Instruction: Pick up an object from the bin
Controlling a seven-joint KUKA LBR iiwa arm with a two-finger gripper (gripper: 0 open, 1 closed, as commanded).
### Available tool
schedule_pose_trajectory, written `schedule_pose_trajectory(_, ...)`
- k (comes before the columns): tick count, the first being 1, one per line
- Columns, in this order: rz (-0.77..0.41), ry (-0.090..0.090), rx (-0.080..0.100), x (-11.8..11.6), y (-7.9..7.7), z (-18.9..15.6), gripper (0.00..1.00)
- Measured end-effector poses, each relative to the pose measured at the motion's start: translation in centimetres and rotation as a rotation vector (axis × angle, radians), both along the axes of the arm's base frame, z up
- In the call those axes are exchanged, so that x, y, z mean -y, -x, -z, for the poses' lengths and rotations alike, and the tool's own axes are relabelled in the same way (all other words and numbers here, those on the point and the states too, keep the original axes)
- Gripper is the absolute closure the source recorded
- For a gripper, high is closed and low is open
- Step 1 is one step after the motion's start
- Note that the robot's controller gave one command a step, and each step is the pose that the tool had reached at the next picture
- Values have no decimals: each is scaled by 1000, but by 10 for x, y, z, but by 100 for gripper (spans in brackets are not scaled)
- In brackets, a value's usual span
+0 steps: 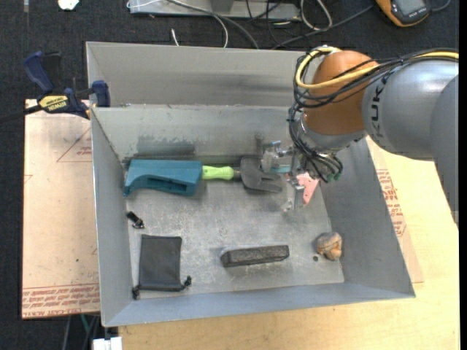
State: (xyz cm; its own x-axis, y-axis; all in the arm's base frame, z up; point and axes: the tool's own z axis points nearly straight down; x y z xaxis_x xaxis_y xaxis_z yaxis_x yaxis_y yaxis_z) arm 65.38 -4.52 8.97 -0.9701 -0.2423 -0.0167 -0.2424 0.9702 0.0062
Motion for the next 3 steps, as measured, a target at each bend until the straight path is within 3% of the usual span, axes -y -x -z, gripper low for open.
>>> schedule_pose_trajectory(1,-25,3,8,-7,-1,11,0)
schedule_pose_trajectory(2,-196,3,9,-16,2,7,100)
schedule_pose_trajectory(3,-196,3,9,-16,2,7,100)
